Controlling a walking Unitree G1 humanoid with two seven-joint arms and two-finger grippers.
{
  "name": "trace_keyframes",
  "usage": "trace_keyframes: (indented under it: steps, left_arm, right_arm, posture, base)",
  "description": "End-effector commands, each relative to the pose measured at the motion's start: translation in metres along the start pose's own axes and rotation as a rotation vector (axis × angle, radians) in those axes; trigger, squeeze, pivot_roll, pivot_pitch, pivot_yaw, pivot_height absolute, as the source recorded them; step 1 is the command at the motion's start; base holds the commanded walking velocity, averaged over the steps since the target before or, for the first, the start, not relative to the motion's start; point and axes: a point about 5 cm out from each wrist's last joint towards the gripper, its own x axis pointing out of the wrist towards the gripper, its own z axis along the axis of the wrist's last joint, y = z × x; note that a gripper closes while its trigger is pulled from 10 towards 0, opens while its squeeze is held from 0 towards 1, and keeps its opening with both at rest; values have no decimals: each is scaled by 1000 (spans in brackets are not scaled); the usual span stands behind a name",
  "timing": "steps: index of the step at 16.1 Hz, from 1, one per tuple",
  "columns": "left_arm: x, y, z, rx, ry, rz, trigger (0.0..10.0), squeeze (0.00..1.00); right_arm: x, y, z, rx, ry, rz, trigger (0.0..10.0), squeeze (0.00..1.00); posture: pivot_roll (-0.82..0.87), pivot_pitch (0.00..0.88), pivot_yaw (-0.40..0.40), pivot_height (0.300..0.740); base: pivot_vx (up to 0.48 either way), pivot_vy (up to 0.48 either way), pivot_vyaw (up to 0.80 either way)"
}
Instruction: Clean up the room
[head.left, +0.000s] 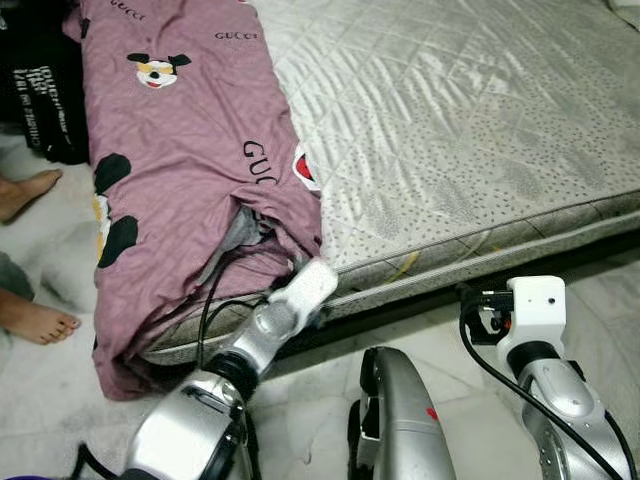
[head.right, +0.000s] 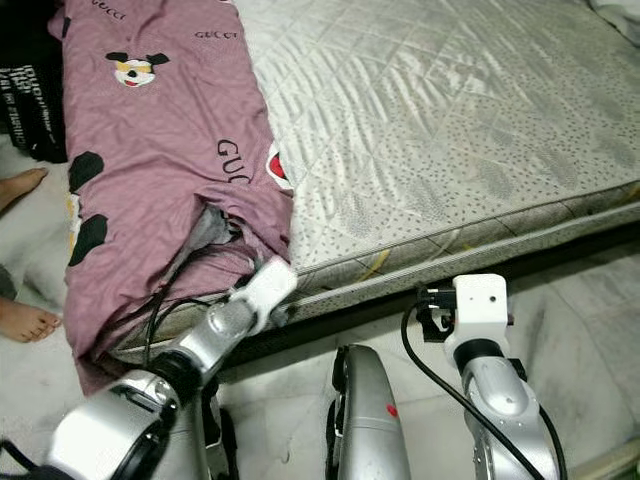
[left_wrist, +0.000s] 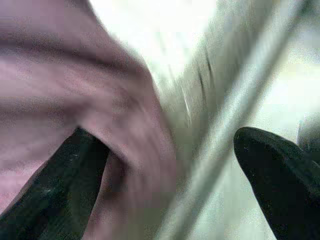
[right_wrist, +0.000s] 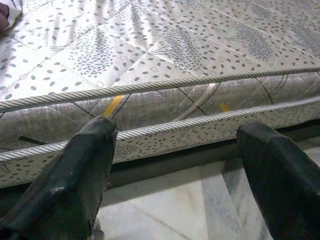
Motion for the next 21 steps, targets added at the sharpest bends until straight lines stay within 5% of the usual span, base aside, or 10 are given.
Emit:
trace_keyframes:
  steps: [1,5,11,13,14,16,17,21]
  left_arm:
    - [-3,12,0,-77,-40,78,10000,0]
    - [-9,36,19,-110,-203,245,10000,0]
    - [-13,58,8,-195,-165,352,10000,0]
    - [-13,76,10,-308,-164,364,9804,0]
    - [-13,81,14,-373,-195,359,0,0]
    - [-12,90,22,-627,-259,326,0,0]
    - [-11,92,23,-690,-270,320,0,0]
    - [-8,91,23,-753,-235,302,0,0]
  right_arm:
    - [0,0,-4,1,14,-9,10000,0]
    - [5,1,-3,2,2,-4,10000,0]
    - [9,3,-3,3,-8,-3,10000,0]
    - [10,3,-2,3,-12,-2,10000,0]
    - [10,3,-2,3,-14,-2,10000,0]
    - [11,4,-1,5,-18,-1,10000,0]
    - [11,4,-1,5,-19,-2,10000,0]
    - [12,5,-1,3,-20,-3,10000,0]
  posture:
    - [-110,182,-7,585]
    - [-99,166,-10,585]
    - [-102,152,-10,585]
    - [-102,150,-12,585]
    - [-104,149,-12,585]
    - [-109,148,-12,585]
    - [-110,149,-12,585]
    - [-115,147,-13,585]
  base:
    - [0,0,0]
    - [0,0,0]
    - [0,0,0]
    - [0,0,0]
    - [0,0,0]
    - [0,0,0]
    - [0,0,0]
    - [0,0,0]
